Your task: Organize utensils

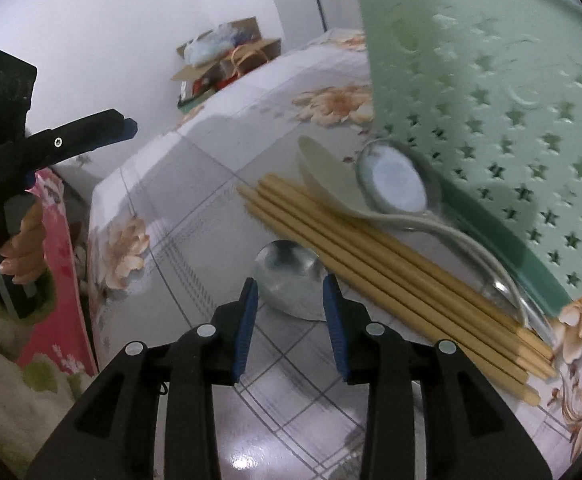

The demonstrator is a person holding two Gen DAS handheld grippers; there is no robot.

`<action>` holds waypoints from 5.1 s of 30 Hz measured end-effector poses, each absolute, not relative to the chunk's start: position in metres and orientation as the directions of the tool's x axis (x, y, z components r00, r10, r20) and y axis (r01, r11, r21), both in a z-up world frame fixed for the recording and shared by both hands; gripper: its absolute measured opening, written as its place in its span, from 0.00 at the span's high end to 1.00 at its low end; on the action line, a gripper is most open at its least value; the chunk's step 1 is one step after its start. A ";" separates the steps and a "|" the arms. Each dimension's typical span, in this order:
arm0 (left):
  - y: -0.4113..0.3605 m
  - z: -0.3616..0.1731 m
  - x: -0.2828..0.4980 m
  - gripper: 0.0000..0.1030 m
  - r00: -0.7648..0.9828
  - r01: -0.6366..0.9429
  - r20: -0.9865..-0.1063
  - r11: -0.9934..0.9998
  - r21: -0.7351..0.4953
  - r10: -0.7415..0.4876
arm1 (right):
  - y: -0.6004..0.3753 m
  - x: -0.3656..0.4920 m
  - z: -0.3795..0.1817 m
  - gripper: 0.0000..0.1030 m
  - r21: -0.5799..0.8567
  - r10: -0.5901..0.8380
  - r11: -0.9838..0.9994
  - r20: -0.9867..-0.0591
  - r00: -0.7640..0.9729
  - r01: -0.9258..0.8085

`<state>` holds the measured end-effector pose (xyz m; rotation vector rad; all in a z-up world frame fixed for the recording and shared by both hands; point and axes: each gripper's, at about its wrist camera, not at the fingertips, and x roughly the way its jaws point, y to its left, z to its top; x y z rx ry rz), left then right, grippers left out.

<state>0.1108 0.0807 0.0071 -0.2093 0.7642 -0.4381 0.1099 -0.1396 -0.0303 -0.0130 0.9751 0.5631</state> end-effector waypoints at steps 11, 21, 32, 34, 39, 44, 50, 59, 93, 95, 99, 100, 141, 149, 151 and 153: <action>0.093 -0.001 0.114 0.31 0.631 0.282 -0.624 0.886 -0.367 -0.460 | -0.116 0.110 -0.025 0.64 0.090 0.345 0.863 -0.823 0.450 -0.497; 0.101 -0.006 0.117 0.31 0.632 0.261 -0.622 0.883 -0.391 -0.462 | -0.102 0.093 -0.029 0.76 -0.039 0.227 0.908 -0.790 0.569 -0.417; 0.106 -0.002 0.114 0.31 0.642 0.252 -0.614 0.883 -0.397 -0.459 | -0.068 0.065 -0.028 0.95 -0.279 0.040 0.904 -0.702 0.711 -0.326; 0.106 -0.003 0.113 0.31 0.643 0.248 -0.616 0.884 -0.396 -0.456 | -0.069 0.060 -0.023 0.96 -0.282 0.038 0.907 -0.687 0.726 -0.314; 0.105 -0.009 0.113 0.31 0.637 0.235 -0.626 0.887 -0.397 -0.449 | -0.087 0.045 0.005 0.98 -0.218 0.063 0.938 -0.655 0.753 -0.268; 0.101 -0.013 0.111 0.31 0.635 0.232 -0.627 0.885 -0.403 -0.452 | -0.124 0.037 0.043 0.99 -0.044 0.127 0.980 -0.618 0.776 -0.195; 0.096 -0.013 0.110 0.31 0.636 0.233 -0.621 0.881 -0.411 -0.458 | -0.179 0.025 0.080 0.99 0.182 0.230 0.971 -0.534 0.814 -0.156; 0.087 -0.012 0.110 0.31 0.628 0.243 -0.623 0.878 -0.412 -0.466 | -0.236 0.020 0.138 0.99 0.333 0.296 0.925 -0.333 0.895 -0.181; 0.075 -0.010 0.113 0.31 0.613 0.261 -0.640 0.884 -0.389 -0.463 | -0.309 0.116 0.093 0.94 0.410 0.294 0.904 -0.397 0.870 -0.118; 0.075 -0.009 0.113 0.31 0.612 0.261 -0.641 0.883 -0.389 -0.463 | -0.308 0.109 0.098 0.79 0.392 0.272 0.914 -0.395 0.878 -0.107; 0.075 -0.008 0.112 0.31 0.617 0.260 -0.639 0.886 -0.384 -0.459 | -0.308 0.083 0.114 0.67 0.369 0.222 0.925 -0.333 0.917 -0.090; 0.075 -0.007 0.111 0.31 0.620 0.258 -0.639 0.887 -0.382 -0.456 | -0.306 0.077 0.115 0.66 0.360 0.214 0.928 -0.317 0.924 -0.092; 0.092 -0.001 0.113 0.31 0.641 0.205 -0.618 0.877 -0.434 -0.456 | -0.157 0.104 0.064 0.95 0.125 0.438 0.888 -0.519 0.734 -0.442; 0.051 0.005 0.129 0.32 0.577 0.331 -0.566 0.802 -0.497 -0.589 | -0.215 0.045 0.095 0.95 0.334 0.466 0.872 -0.342 0.816 -0.358; 0.038 0.004 0.136 0.35 0.542 0.368 -0.555 0.771 -0.519 -0.632 | -0.222 0.036 0.095 0.95 0.366 0.462 0.865 -0.318 0.828 -0.343; 0.024 0.002 0.144 0.41 0.505 0.397 -0.552 0.746 -0.534 -0.664 | -0.228 0.027 0.092 0.95 0.395 0.454 0.859 -0.297 0.840 -0.325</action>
